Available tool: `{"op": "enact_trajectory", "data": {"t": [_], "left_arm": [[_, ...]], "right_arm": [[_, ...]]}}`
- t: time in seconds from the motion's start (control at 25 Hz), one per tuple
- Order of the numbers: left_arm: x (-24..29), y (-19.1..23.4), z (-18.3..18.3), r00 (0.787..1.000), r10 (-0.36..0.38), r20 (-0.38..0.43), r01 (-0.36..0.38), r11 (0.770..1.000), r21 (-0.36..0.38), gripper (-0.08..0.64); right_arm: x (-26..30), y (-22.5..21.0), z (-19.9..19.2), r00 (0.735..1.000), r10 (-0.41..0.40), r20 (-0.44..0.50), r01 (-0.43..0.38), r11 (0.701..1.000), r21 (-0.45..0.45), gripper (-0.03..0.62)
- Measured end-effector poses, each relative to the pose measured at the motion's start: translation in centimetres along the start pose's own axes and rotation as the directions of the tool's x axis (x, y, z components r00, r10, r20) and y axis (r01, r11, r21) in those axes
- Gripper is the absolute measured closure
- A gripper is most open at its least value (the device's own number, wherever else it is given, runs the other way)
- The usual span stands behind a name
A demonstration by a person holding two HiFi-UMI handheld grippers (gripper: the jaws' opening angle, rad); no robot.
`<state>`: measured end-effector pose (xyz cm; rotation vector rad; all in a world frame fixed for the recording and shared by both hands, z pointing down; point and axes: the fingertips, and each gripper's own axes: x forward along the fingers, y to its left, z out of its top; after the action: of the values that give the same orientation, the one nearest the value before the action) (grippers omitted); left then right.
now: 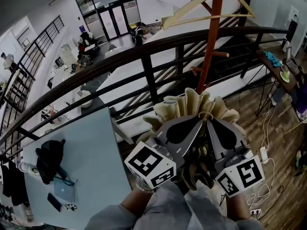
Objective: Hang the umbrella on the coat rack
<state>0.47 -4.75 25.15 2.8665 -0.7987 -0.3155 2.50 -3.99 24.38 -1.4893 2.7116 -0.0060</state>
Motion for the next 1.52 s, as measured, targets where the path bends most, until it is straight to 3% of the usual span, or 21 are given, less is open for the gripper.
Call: {"op": "enact_trajectory", "data": {"t": [0.32, 0.84, 1.52], "left_arm": [[0.6, 1.9, -0.8, 0.999, 0.035, -0.009, -0.035, 0.999, -0.008, 0.552], [4.7, 6.0, -2.3, 0.989, 0.142, -0.027, -0.143, 0.990, -0.020, 0.554], [9.8, 10.5, -3.5, 0.955, 0.296, -0.003, -0.296, 0.955, -0.010, 0.554]], "right_arm": [[1.5, -0.9, -0.9, 1.000, 0.019, -0.016, -0.019, 1.000, 0.013, 0.589], [5.4, -5.4, -2.8, 0.988, 0.146, -0.053, -0.141, 0.986, 0.089, 0.589], [9.9, -10.8, -4.3, 0.930, 0.356, -0.093, -0.339, 0.927, 0.159, 0.589]]}}
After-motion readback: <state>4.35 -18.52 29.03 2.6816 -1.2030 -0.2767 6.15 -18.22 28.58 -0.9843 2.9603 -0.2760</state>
